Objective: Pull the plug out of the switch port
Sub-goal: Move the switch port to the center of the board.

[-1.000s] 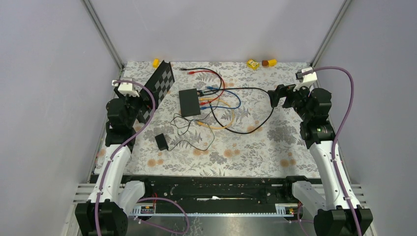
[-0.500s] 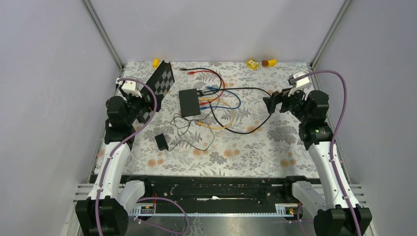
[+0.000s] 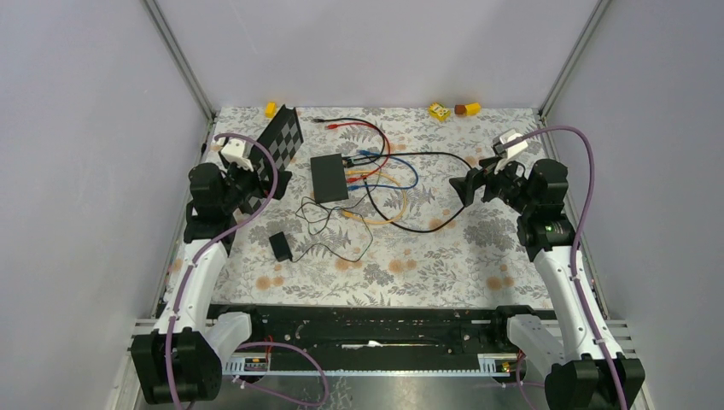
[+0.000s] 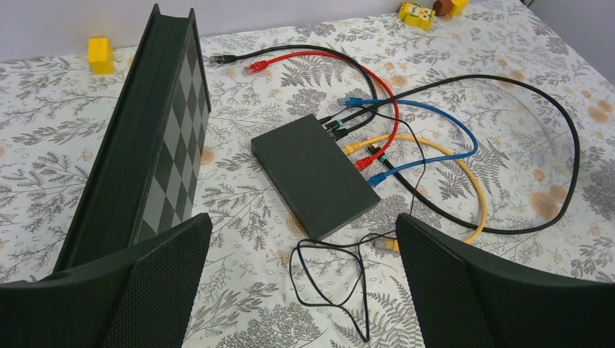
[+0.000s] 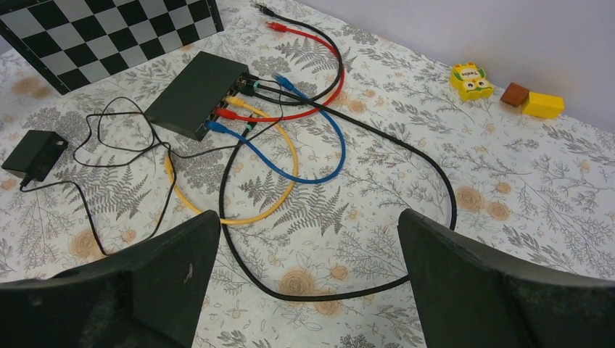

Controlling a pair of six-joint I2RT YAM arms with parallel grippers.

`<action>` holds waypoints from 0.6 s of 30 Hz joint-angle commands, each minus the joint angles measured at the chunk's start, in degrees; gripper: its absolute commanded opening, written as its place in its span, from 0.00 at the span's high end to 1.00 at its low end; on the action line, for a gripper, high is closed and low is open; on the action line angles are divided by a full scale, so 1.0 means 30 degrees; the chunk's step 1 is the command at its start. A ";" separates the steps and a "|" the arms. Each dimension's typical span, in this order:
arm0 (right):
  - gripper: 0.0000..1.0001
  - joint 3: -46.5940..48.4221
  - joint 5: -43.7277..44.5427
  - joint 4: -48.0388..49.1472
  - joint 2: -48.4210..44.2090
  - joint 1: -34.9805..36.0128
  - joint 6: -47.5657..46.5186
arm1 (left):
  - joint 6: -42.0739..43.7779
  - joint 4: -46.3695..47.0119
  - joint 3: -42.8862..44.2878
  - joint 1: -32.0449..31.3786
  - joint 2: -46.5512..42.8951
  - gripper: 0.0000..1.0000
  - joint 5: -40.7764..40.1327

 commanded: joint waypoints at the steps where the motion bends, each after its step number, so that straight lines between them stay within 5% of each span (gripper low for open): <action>1: 0.01 -0.0166 -0.0491 0.0717 0.0020 -0.0032 -0.0414 | -0.0082 0.0633 0.0947 0.0025 0.0091 0.01 0.1185; 8: 0.00 -0.0369 -0.0788 0.1001 0.0225 -0.0017 -0.0185 | -0.0433 0.0756 0.0850 -0.1026 0.0827 0.04 0.1213; 18: 0.00 -0.0872 -0.1117 0.1570 0.0170 -0.0021 0.0152 | -0.0421 0.1961 0.1242 -0.6146 0.3659 0.01 -0.7286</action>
